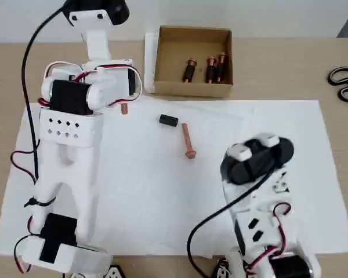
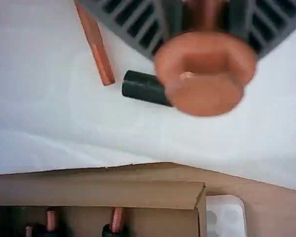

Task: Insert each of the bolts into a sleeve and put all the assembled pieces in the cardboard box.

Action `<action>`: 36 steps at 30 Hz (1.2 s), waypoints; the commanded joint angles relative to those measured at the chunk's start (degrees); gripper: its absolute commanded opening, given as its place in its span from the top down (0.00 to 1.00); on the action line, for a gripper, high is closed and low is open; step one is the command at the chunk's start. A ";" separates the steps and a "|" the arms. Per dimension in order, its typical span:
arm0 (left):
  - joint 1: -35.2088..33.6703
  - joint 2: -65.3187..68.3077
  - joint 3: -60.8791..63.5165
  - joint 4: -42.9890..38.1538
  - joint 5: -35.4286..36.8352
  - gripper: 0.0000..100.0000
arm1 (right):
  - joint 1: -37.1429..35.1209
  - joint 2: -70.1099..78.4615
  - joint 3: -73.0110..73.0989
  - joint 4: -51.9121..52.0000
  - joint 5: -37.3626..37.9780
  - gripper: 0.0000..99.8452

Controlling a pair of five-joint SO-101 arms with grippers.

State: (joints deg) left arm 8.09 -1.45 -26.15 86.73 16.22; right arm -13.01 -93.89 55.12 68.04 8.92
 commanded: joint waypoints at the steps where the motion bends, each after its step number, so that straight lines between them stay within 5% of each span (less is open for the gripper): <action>1: 0.53 -2.99 -3.03 -1.67 0.26 0.99 | -1.54 -2.51 -0.26 4.26 -0.35 0.99; 8: 0.53 -2.99 -3.03 -1.67 0.35 0.99 | -1.19 -8.13 3.08 1.54 -16.88 0.99; 18: 3.16 -2.99 -2.95 -1.32 2.29 0.99 | -1.45 -9.63 25.23 -31.16 -6.77 1.00; 23: 7.91 -2.55 -2.95 -0.44 2.11 0.99 | -2.51 -9.63 32.88 -44.79 -7.47 0.99; 30: 14.95 -3.08 -3.03 -0.79 2.81 0.99 | -9.01 -9.10 41.49 -56.92 -7.38 1.00; 36: 15.12 -3.69 -3.30 -4.04 7.82 0.99 | -13.14 -9.63 41.32 -56.92 -7.47 1.00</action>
State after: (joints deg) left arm 23.12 -1.54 -26.15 85.41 22.90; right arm -25.14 -103.12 95.91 12.75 1.36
